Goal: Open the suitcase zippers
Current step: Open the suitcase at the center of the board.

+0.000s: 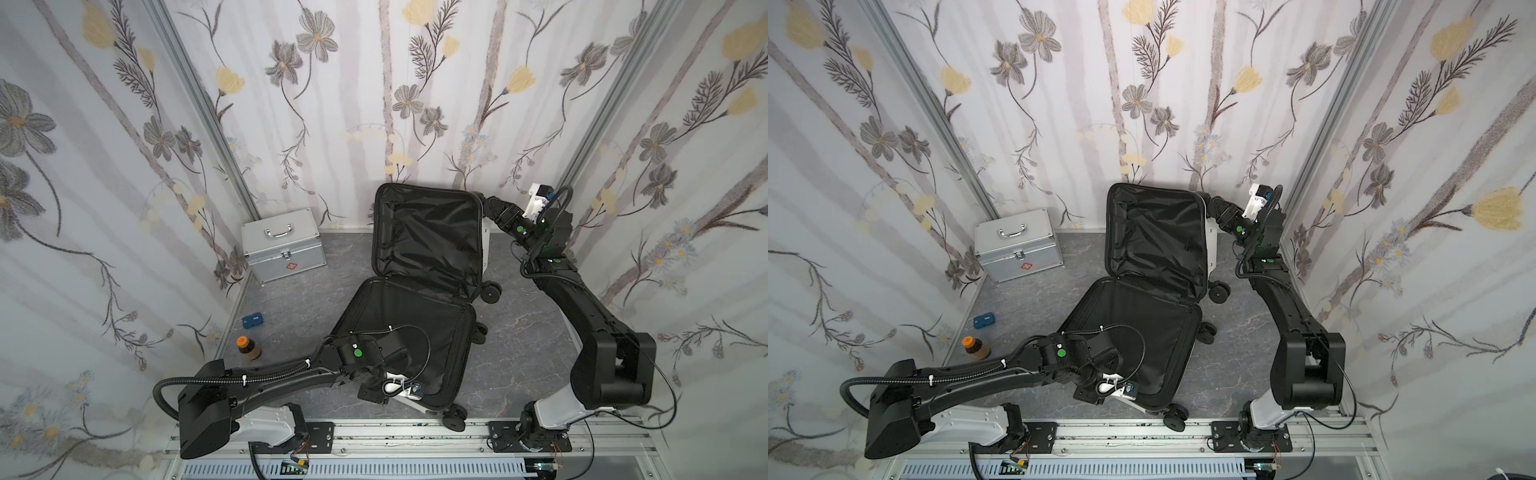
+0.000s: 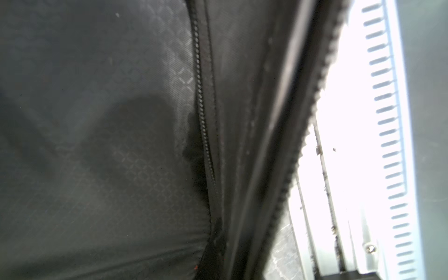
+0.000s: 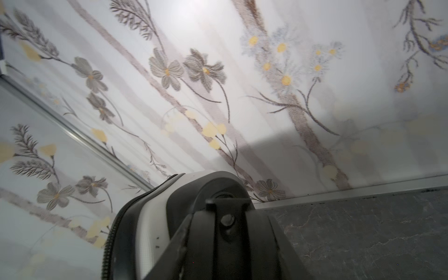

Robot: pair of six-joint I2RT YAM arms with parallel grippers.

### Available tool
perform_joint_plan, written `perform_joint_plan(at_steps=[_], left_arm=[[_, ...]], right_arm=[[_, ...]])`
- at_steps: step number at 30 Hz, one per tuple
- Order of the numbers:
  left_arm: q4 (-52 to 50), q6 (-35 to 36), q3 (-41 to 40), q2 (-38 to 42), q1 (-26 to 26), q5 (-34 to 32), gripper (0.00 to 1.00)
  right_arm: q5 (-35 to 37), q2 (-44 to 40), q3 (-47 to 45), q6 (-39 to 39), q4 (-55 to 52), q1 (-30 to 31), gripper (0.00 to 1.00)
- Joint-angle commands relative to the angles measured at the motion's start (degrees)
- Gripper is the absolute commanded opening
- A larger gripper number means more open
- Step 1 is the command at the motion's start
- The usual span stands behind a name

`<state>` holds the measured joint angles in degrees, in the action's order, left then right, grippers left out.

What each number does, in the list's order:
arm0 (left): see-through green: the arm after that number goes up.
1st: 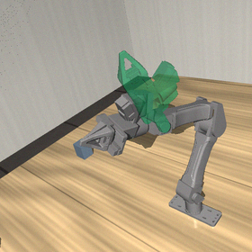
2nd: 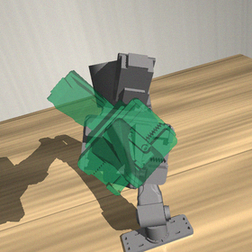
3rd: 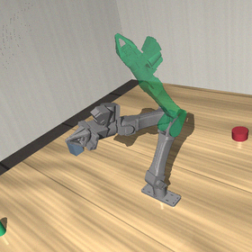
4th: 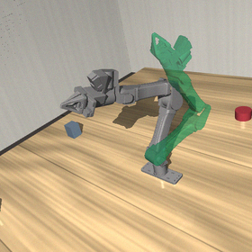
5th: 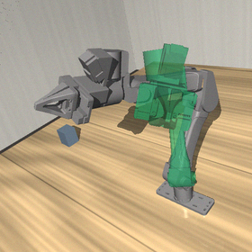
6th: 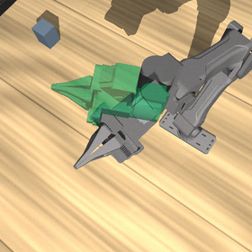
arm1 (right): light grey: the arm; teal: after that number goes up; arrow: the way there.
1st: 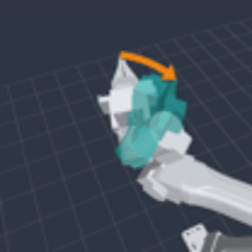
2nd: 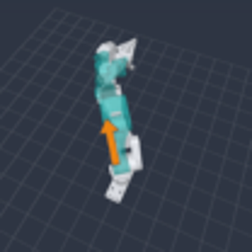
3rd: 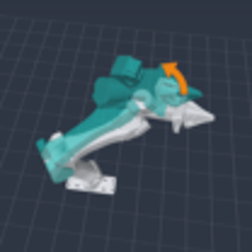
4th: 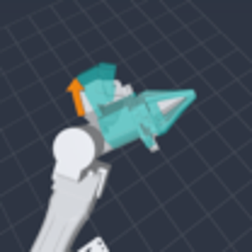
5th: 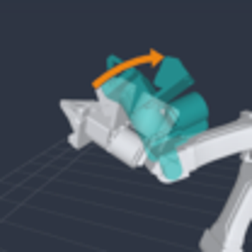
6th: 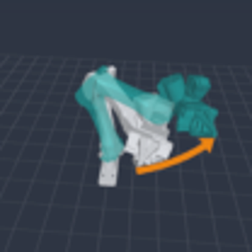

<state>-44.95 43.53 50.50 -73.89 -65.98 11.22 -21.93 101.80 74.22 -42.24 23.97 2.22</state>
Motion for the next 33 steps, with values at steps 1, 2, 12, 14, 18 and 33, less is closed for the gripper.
perform_joint_plan(at_steps=[1, 2, 12, 14, 18, 33], left_arm=[[11.2, -11.7, -0.2, -1.6, -0.4, -4.3, 0.03], [13.0, -13.6, -0.1, -2.5, -0.4, -5.2, 0.03], [14.6, -24.0, 11.8, -17.5, -0.6, -5.1, 0.07], [15.4, -25.6, 11.8, -17.5, -0.5, -4.7, 0.07], [17.6, -30.0, 10.5, -16.3, -0.1, -4.2, 0.07], [20.6, -43.0, 8.5, -6.3, 6.4, -4.1, 1.0]], right_arm=[[2.1, 5.5, 4.2, -2.3, 5.1, 0.4, 0.0], [2.2, 7.5, 5.4, -3.1, 6.0, 0.5, 0.0], [4.8, 20.5, 9.5, -5.1, 3.8, 0.7, 0.14], [5.8, 21.7, 8.6, -5.1, 4.1, 0.5, 0.21], [5.3, 23.9, 8.4, -6.0, 4.1, -0.7, 0.44], [8.3, 10.9, -2.9, 6.4, -4.5, -4.5, 0.67]])
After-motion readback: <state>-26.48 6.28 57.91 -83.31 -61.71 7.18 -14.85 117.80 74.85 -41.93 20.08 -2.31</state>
